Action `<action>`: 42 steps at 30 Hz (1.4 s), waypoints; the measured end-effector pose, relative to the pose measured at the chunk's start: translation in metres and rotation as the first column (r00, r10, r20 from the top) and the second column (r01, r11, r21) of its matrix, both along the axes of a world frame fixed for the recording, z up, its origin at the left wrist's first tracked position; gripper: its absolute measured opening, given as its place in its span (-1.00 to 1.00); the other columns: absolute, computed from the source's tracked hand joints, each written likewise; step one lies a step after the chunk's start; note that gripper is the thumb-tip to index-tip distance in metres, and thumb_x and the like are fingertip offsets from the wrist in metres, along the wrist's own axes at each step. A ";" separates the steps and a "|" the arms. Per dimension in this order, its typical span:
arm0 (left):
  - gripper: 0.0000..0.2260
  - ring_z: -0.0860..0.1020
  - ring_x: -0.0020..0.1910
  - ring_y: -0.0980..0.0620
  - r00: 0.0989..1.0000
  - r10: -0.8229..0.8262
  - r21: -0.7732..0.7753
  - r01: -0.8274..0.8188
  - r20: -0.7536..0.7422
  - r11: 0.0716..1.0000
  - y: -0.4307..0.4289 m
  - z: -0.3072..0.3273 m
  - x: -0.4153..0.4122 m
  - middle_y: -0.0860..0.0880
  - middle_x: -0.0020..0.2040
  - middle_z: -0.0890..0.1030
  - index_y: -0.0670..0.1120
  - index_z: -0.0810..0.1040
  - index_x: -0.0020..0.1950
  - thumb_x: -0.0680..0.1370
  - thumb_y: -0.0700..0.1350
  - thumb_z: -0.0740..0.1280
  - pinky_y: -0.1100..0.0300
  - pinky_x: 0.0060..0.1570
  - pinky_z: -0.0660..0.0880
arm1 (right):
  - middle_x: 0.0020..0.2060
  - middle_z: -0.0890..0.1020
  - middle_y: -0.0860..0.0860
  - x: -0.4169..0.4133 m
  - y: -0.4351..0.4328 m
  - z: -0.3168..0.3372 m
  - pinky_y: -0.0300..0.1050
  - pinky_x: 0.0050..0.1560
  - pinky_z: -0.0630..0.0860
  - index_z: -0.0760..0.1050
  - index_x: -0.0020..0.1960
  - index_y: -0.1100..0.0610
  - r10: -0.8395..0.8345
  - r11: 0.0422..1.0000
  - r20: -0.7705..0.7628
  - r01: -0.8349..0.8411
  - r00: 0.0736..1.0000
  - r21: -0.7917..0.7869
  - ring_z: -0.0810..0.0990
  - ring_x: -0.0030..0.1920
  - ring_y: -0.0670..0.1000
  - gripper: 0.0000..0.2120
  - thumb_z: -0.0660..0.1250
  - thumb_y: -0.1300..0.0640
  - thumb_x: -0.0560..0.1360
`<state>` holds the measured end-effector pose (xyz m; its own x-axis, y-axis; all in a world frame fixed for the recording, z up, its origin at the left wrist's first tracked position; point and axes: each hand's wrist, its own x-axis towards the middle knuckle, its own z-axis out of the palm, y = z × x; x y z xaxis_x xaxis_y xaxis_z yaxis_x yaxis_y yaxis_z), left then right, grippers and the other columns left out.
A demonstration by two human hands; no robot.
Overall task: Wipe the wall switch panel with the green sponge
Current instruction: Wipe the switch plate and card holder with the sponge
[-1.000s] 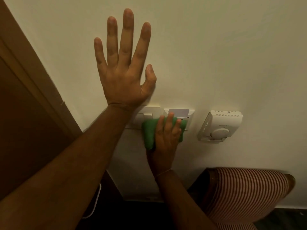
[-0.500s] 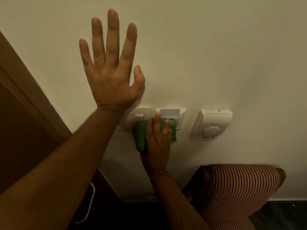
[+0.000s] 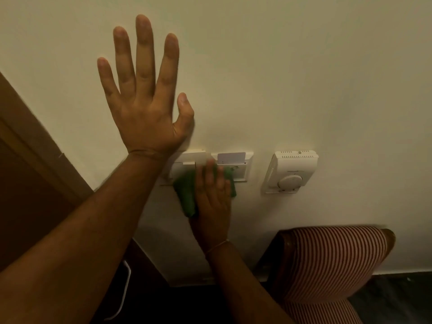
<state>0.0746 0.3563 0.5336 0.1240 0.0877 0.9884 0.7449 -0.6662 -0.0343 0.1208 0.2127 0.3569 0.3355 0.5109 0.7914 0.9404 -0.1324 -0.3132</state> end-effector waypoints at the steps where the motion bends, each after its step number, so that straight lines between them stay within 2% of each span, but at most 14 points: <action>1: -0.41 0.24 0.67 -0.40 1.000 0.006 0.000 -0.006 -0.002 1.000 0.000 0.000 -0.001 -0.32 0.67 0.35 -0.05 0.29 0.76 0.74 0.13 0.10 -0.40 0.68 0.11 | 0.73 -0.10 0.01 0.008 -0.005 -0.001 0.03 0.74 -0.18 -0.24 0.75 0.01 -0.033 0.998 -0.032 0.035 0.999 0.043 -0.21 0.75 0.05 -0.06 0.31 0.13 0.58; 5: -0.42 0.26 0.66 -0.40 1.000 0.015 -0.007 -0.015 -0.002 1.000 -0.003 0.001 -0.001 -0.32 0.66 0.38 -0.07 0.34 0.74 0.74 0.11 0.12 -0.38 0.69 0.10 | 0.74 -0.12 -0.04 0.035 -0.013 0.008 0.14 0.73 -0.04 -0.21 0.75 0.00 -0.165 0.928 -0.335 0.261 0.928 0.265 -0.12 0.75 0.11 0.03 0.34 0.43 0.54; 7: -0.42 0.26 0.67 -0.40 1.000 0.017 -0.001 -0.017 -0.003 1.000 -0.003 0.001 0.000 -0.32 0.67 0.37 -0.06 0.33 0.74 0.73 0.11 0.13 -0.35 0.70 0.07 | 0.74 -0.15 -0.05 0.024 -0.004 0.014 0.15 0.73 -0.06 -0.21 0.75 0.01 -0.135 0.923 -0.398 0.261 0.907 0.283 -0.14 0.75 0.14 0.03 0.36 0.42 0.54; 11: -0.40 0.22 0.68 -0.39 1.000 0.020 0.017 -0.020 0.000 1.000 0.002 0.000 0.000 -0.31 0.68 0.32 -0.04 0.27 0.77 0.73 0.12 0.13 -0.26 0.73 -0.02 | 0.74 -0.17 -0.03 -0.009 0.014 0.012 0.05 0.73 -0.22 -0.19 0.75 0.00 -0.031 0.988 -0.139 0.051 0.990 0.145 -0.22 0.75 0.07 -0.10 0.30 0.13 0.61; 14: -0.39 0.20 0.69 -0.38 1.000 0.019 0.022 -0.019 -0.005 1.000 0.004 0.000 -0.001 -0.30 0.69 0.30 -0.03 0.24 0.78 0.73 0.13 0.11 -0.25 0.73 -0.05 | 0.71 0.03 0.08 0.002 0.007 0.006 0.01 0.73 -0.22 -0.17 0.74 0.07 -0.047 0.997 -0.002 0.047 0.999 0.062 -0.23 0.74 0.03 -0.07 0.37 0.07 0.60; 16: -0.39 0.20 0.69 -0.37 1.000 0.023 0.023 -0.023 0.000 0.999 0.004 0.000 0.000 -0.29 0.69 0.29 -0.02 0.24 0.78 0.73 0.14 0.10 -0.24 0.73 -0.06 | 0.71 0.01 0.06 0.016 -0.005 0.006 0.05 0.74 -0.16 -0.23 0.75 0.04 -0.077 0.990 -0.065 0.084 0.995 0.115 -0.20 0.75 0.04 -0.10 0.29 0.09 0.62; 21: -0.40 0.25 0.67 -0.39 1.000 0.013 0.011 -0.013 -0.010 1.000 0.000 0.001 0.000 -0.30 0.68 0.35 -0.04 0.31 0.75 0.73 0.13 0.11 -0.36 0.70 0.09 | 0.74 -0.12 -0.01 0.030 -0.010 0.014 0.13 0.73 -0.02 -0.22 0.74 0.02 -0.152 0.915 -0.409 0.285 0.900 0.287 -0.10 0.76 0.12 0.02 0.32 0.42 0.53; 23: -0.40 0.25 0.68 -0.39 1.000 0.009 -0.001 -0.009 -0.018 1.000 -0.002 0.000 -0.002 -0.31 0.68 0.35 -0.05 0.31 0.76 0.73 0.12 0.11 -0.39 0.69 0.11 | 0.74 -0.17 -0.05 0.012 0.000 0.016 0.10 0.74 -0.11 -0.22 0.75 0.01 -0.108 0.943 -0.370 0.213 0.923 0.255 -0.16 0.75 0.11 -0.03 0.30 0.34 0.56; 26: -0.41 0.24 0.68 -0.40 1.000 -0.002 -0.015 0.001 -0.022 1.000 -0.005 0.001 -0.003 -0.32 0.68 0.34 -0.06 0.30 0.76 0.74 0.11 0.11 -0.40 0.68 0.11 | 0.74 -0.19 -0.02 -0.018 0.015 0.012 0.04 0.73 -0.21 -0.24 0.75 0.01 -0.044 0.991 -0.119 0.058 0.992 0.117 -0.21 0.75 0.06 -0.08 0.30 0.11 0.60; 29: -0.41 0.24 0.68 -0.41 1.000 0.004 -0.022 -0.005 -0.024 1.000 -0.006 0.001 -0.004 -0.32 0.69 0.34 -0.07 0.30 0.76 0.75 0.11 0.09 -0.41 0.68 0.11 | 0.71 -0.06 0.04 -0.009 0.013 0.006 0.02 0.73 -0.19 -0.21 0.75 0.07 -0.066 0.995 -0.028 0.068 0.997 0.078 -0.21 0.75 0.04 -0.03 0.38 0.10 0.58; 31: -0.41 0.25 0.68 -0.41 1.000 0.005 -0.017 -0.005 -0.021 1.000 -0.006 0.001 -0.004 -0.32 0.68 0.35 -0.07 0.31 0.76 0.74 0.11 0.09 -0.37 0.70 0.08 | 0.69 0.00 0.05 0.009 -0.001 -0.001 0.07 0.74 -0.11 -0.23 0.75 0.06 -0.122 0.985 -0.075 0.130 0.990 0.115 -0.19 0.75 0.05 -0.05 0.33 0.15 0.59; 33: -0.41 0.26 0.68 -0.40 1.000 0.007 -0.005 -0.007 -0.015 1.000 -0.006 0.001 -0.003 -0.31 0.68 0.37 -0.06 0.32 0.75 0.74 0.10 0.10 -0.30 0.72 0.03 | 0.70 0.03 0.10 0.026 -0.014 -0.004 0.15 0.73 0.01 -0.24 0.75 0.04 -0.190 0.951 -0.248 0.241 0.950 0.193 -0.14 0.75 0.08 0.00 0.34 0.30 0.55; 36: -0.42 0.26 0.68 -0.39 1.000 0.008 0.003 -0.008 -0.006 1.000 -0.005 0.002 -0.001 -0.30 0.67 0.37 -0.05 0.33 0.75 0.73 0.10 0.12 -0.26 0.73 -0.01 | 0.73 -0.07 0.07 0.029 -0.011 0.000 0.13 0.73 -0.02 -0.24 0.75 0.03 -0.187 0.921 -0.392 0.299 0.901 0.248 -0.13 0.75 0.11 0.07 0.35 0.45 0.50; 42: -0.40 0.24 0.68 -0.40 0.999 0.029 -0.009 -0.030 -0.041 1.000 0.001 0.000 -0.002 -0.31 0.69 0.32 -0.04 0.26 0.77 0.74 0.12 0.10 -0.39 0.69 0.10 | 0.73 -0.25 -0.06 -0.006 0.011 -0.004 0.01 0.73 -0.26 -0.27 0.74 -0.01 0.016 0.996 -0.108 -0.006 0.994 0.089 -0.26 0.74 0.05 -0.04 0.29 0.14 0.55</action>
<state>0.0725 0.3572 0.5339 0.1614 0.1012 0.9817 0.7625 -0.6443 -0.0590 0.1146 0.2240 0.3529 0.4170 0.4449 0.7926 0.9013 -0.0899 -0.4238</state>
